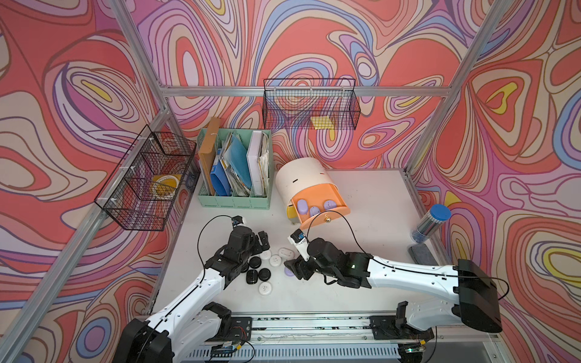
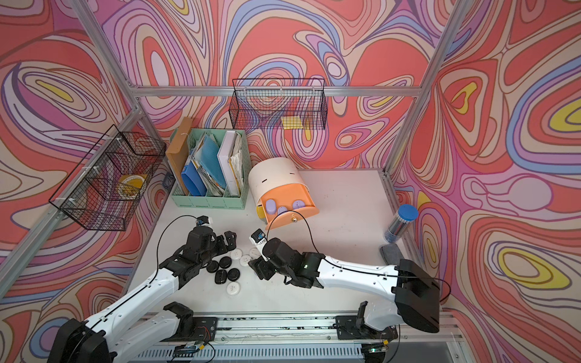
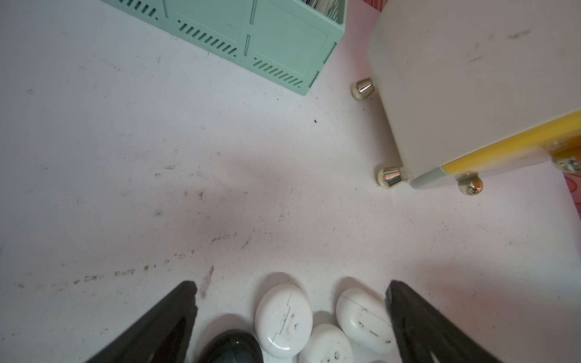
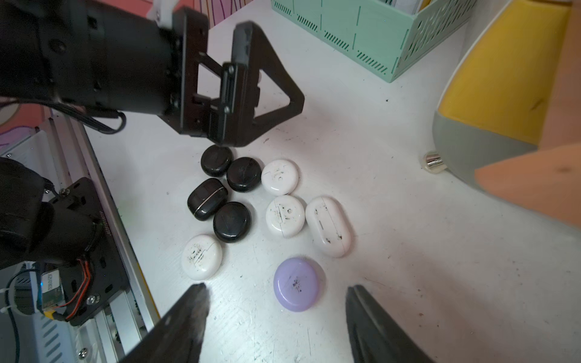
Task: Put the bluetooth earphones in the drawer according to color
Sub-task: Pick up the Bluetooth earphone from the center of the board.
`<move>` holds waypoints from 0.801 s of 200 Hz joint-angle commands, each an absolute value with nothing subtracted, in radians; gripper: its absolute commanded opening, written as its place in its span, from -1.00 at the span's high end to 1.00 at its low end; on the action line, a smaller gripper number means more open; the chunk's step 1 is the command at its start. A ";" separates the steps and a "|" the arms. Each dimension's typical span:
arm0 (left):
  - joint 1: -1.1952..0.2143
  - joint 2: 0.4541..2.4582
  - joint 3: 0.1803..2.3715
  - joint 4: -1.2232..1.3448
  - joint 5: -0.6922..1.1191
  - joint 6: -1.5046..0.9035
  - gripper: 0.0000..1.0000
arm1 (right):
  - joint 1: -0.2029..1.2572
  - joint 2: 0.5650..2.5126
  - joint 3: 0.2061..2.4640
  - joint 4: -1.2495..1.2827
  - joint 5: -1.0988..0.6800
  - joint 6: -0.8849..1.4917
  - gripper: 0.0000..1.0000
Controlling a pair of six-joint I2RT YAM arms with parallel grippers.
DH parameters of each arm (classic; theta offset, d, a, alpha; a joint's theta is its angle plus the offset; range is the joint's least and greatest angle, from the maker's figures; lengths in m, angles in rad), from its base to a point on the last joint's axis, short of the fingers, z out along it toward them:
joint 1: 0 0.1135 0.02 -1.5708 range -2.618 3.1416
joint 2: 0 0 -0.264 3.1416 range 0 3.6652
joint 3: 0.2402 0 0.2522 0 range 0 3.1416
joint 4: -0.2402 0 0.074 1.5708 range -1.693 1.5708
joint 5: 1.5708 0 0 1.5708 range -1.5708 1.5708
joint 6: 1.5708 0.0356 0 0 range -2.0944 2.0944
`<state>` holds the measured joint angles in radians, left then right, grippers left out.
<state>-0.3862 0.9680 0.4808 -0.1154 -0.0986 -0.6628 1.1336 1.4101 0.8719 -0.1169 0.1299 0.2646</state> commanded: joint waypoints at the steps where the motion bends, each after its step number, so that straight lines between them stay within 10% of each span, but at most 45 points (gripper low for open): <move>1: -0.380 0.947 0.465 -0.105 -0.100 -0.666 -0.98 | 1.152 1.471 0.807 -0.014 0.153 0.297 -0.42; 160: -0.379 0.946 0.464 -0.103 -0.097 -0.663 -0.98 | 1.192 1.824 0.601 0.505 0.209 0.250 -0.25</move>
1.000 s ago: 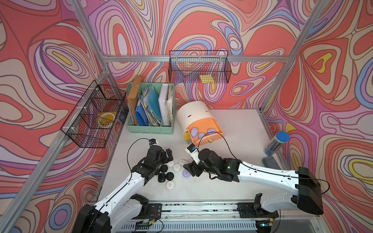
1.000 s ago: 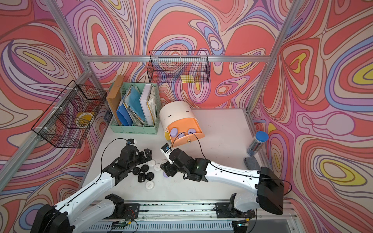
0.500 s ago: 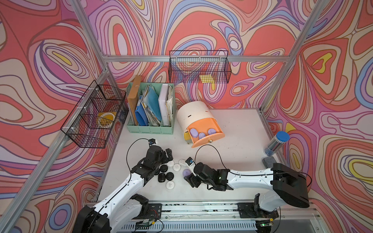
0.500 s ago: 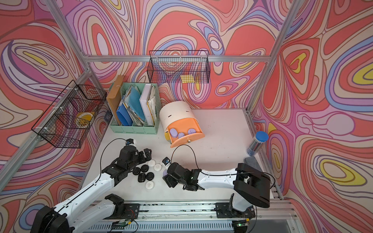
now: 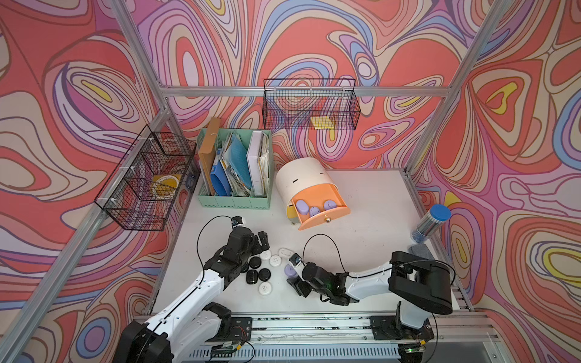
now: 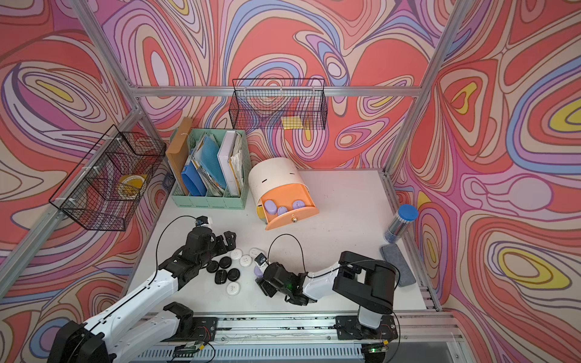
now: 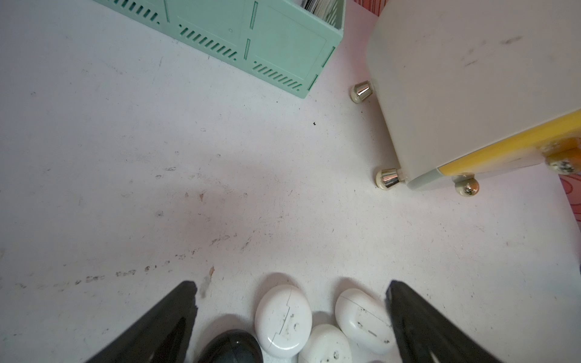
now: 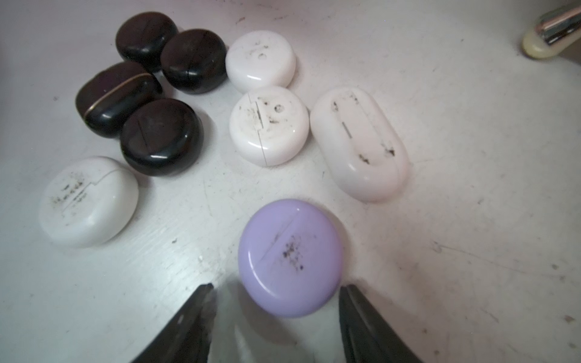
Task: Put the bluetooth earphones in the drawer according to color
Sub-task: Pick up the Bluetooth earphone from the center of the board.
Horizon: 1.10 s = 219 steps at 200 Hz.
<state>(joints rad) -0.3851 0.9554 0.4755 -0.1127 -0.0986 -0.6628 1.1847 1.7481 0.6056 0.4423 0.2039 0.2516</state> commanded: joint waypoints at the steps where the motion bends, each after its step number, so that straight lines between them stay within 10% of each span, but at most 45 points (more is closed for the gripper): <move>1: -0.379 0.946 0.464 -0.103 -0.098 -0.663 -0.98 | 1.192 1.826 0.601 0.506 0.209 0.250 -0.25; 105: -0.378 0.952 0.463 -0.099 -0.093 -0.663 -0.97 | 1.192 1.956 0.591 0.577 0.255 0.273 -0.15; 219: -0.379 0.941 0.462 -0.103 -0.098 -0.661 -0.98 | 1.207 1.763 0.634 0.421 0.281 0.275 0.46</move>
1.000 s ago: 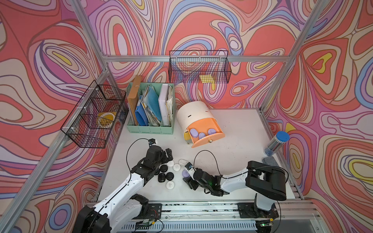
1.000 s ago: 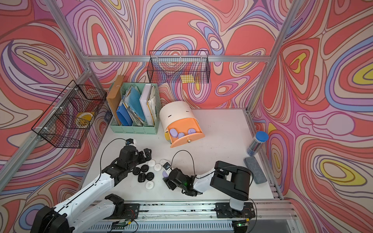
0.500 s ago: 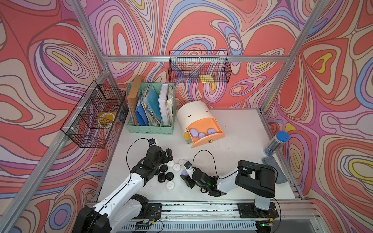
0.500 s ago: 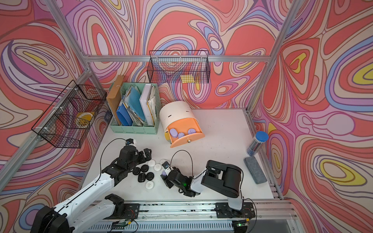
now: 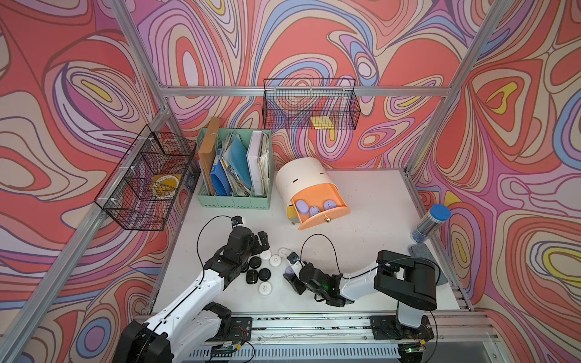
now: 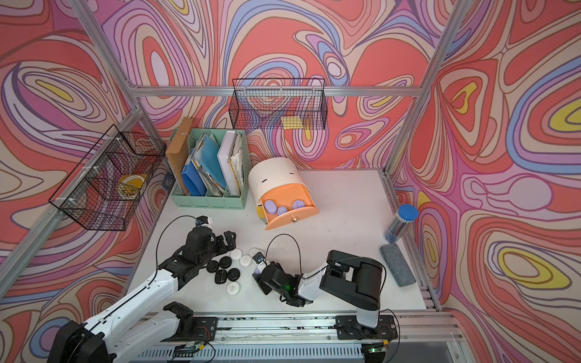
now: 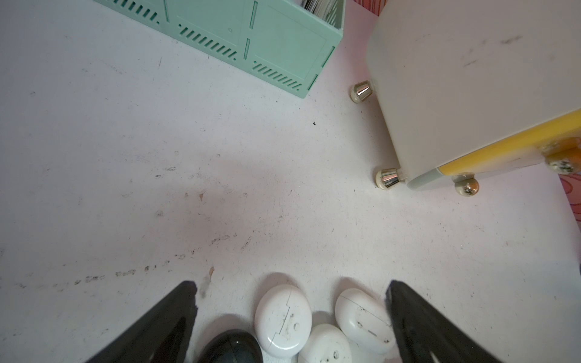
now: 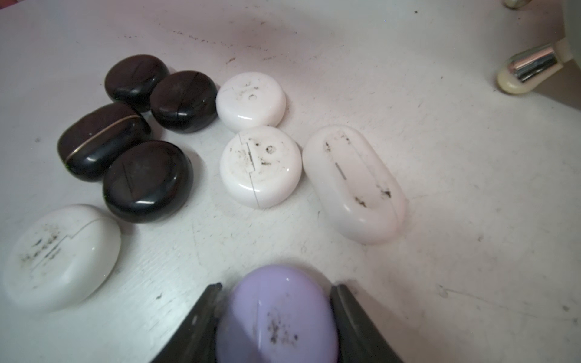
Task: Put the bluetooth earphones in the drawer according to color
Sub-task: Pick up the Bluetooth earphone from the center of the board, then place the bluetooth earphone in the drawer.
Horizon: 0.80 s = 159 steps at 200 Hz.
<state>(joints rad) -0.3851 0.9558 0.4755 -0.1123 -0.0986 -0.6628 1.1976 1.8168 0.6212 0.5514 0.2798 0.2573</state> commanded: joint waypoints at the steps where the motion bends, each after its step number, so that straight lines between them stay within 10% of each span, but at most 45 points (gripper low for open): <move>1: -0.378 0.942 0.462 -0.104 -0.098 -0.661 -0.98 | 1.207 1.755 0.637 0.418 0.282 0.275 0.46; 159: -0.379 0.896 0.456 -0.117 -0.099 -0.663 -0.98 | 1.121 1.549 1.214 -0.130 0.430 0.097 0.48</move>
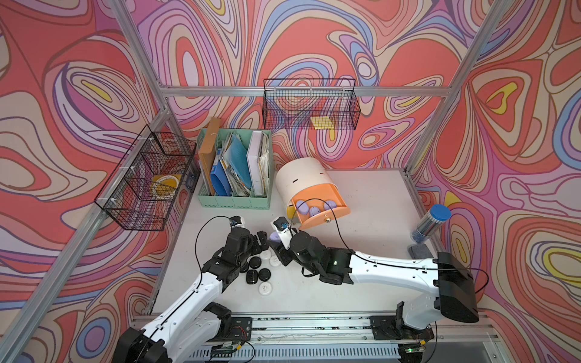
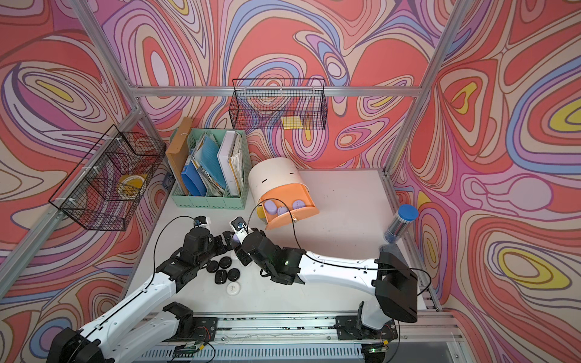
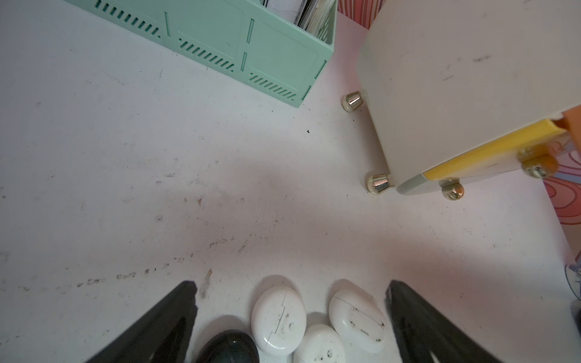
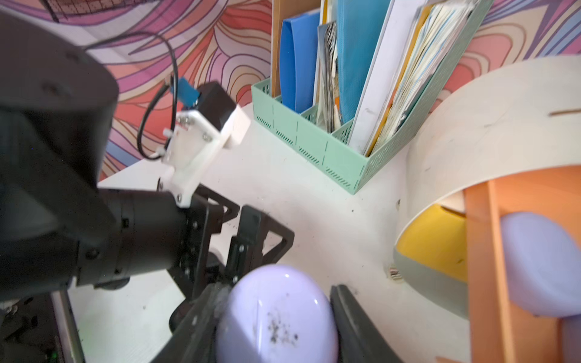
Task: Put the bluetooth earphones in the drawer according to color
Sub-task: Place the bluetooth earphone in the drawer.
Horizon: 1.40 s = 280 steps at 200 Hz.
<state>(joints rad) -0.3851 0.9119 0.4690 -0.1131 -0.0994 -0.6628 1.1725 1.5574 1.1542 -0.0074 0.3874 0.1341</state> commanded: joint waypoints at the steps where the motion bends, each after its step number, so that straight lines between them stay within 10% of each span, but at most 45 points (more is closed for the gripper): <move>1: -0.378 0.896 0.456 -0.117 -0.099 -0.663 -0.98 | 1.115 1.549 1.219 -0.134 0.430 0.098 0.48; 142: -0.378 0.892 0.457 -0.117 -0.087 -0.665 -0.98 | 0.793 1.490 1.318 -0.284 0.413 0.210 0.41; 209: -0.379 0.885 0.462 -0.127 -0.086 -0.658 -0.97 | 0.730 1.515 1.351 -0.297 0.367 0.224 -0.32; 280: -0.379 0.883 0.504 -0.141 -0.067 -0.614 -0.98 | 0.729 1.422 1.338 -0.347 0.304 0.235 -0.60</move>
